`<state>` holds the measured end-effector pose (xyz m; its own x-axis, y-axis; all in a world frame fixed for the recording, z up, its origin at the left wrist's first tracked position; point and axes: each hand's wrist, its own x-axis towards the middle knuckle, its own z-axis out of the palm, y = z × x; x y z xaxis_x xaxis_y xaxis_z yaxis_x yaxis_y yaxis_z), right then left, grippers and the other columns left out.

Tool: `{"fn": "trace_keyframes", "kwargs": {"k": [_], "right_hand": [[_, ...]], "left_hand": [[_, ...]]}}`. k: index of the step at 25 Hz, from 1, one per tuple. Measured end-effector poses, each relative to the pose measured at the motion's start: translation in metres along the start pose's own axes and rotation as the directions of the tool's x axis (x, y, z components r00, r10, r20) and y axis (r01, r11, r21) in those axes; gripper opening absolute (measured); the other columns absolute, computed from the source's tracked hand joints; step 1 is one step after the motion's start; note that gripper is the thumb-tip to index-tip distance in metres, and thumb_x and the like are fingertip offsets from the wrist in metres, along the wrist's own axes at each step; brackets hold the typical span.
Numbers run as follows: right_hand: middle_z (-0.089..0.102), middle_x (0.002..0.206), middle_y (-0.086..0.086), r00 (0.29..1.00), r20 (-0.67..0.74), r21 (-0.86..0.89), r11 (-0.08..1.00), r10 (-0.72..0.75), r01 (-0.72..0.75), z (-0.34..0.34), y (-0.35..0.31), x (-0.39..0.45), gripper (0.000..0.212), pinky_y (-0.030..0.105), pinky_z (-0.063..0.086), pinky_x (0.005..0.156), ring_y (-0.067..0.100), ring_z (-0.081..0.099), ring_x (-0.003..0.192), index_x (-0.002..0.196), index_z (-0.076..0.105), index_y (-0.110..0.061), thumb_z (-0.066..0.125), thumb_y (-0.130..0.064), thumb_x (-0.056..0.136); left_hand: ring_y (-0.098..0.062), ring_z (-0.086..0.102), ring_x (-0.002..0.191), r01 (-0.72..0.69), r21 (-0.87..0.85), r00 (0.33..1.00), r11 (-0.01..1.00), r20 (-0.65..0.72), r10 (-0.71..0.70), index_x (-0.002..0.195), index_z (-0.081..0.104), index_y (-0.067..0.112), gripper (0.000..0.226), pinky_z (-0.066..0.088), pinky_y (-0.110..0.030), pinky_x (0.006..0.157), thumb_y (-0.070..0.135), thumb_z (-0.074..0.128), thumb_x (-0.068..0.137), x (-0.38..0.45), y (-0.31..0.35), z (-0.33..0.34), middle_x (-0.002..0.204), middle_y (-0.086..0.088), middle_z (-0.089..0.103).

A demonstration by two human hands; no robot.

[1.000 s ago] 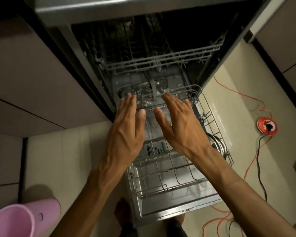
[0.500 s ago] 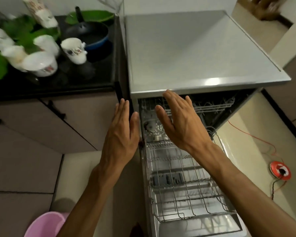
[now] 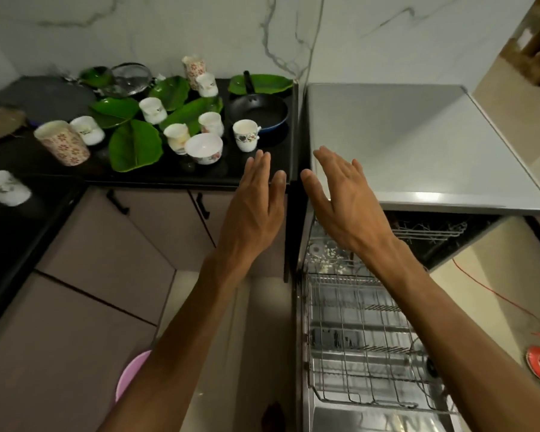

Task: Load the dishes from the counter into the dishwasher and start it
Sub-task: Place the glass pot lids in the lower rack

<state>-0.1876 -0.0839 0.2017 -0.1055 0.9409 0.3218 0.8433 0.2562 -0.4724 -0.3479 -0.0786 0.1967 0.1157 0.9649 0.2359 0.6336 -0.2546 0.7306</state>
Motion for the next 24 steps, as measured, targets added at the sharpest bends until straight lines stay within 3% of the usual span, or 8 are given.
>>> {"fn": "trace_keyframes", "kwargs": {"k": [6,15,19,24], "right_hand": [[0.038,0.153,0.01,0.997,0.018,0.03,0.996,-0.081,0.08,-0.014,-0.036,0.001,0.056,0.043,0.013,0.121,0.02,0.031,0.144,0.148,0.035,-0.011,0.03,-0.047,0.104],[0.044,0.149,0.008,0.974,0.059,0.125,0.97,-0.218,0.209,0.002,-0.082,0.008,0.053,0.046,0.013,0.12,0.021,0.037,0.14,0.145,0.036,-0.013,0.032,-0.044,0.103],[0.048,0.145,0.008,0.954,0.058,0.138,0.949,-0.294,0.284,0.021,-0.111,0.029,0.049,0.04,0.013,0.118,0.022,0.04,0.137,0.14,0.041,-0.012,0.031,-0.043,0.103],[0.051,0.142,0.005,0.951,0.045,0.163,0.941,-0.306,0.296,0.061,-0.149,0.071,0.047,0.052,0.024,0.117,0.02,0.042,0.134,0.138,0.043,-0.014,0.031,-0.043,0.102]], "left_hand": [[-0.015,0.009,0.15,0.035,-0.005,0.995,0.999,-0.088,-0.035,0.153,0.023,0.008,0.055,0.013,-0.024,0.118,0.034,0.031,0.106,-0.018,0.017,-0.038,0.161,-0.006,0.021],[-0.016,0.01,0.15,0.112,-0.009,0.976,0.994,-0.185,-0.112,0.153,0.023,0.011,0.055,0.023,-0.039,0.12,0.036,0.031,0.105,-0.046,-0.001,-0.07,0.16,-0.008,0.023],[-0.016,0.011,0.149,0.13,-0.012,0.963,0.991,-0.236,-0.129,0.153,0.024,0.008,0.055,0.023,-0.037,0.119,0.035,0.032,0.105,-0.038,-0.022,-0.095,0.16,-0.008,0.024],[-0.015,0.008,0.15,0.141,-0.017,0.959,0.99,-0.245,-0.141,0.153,0.022,0.011,0.054,0.018,-0.034,0.12,0.034,0.031,0.105,-0.01,-0.069,-0.136,0.161,-0.006,0.02]]}}
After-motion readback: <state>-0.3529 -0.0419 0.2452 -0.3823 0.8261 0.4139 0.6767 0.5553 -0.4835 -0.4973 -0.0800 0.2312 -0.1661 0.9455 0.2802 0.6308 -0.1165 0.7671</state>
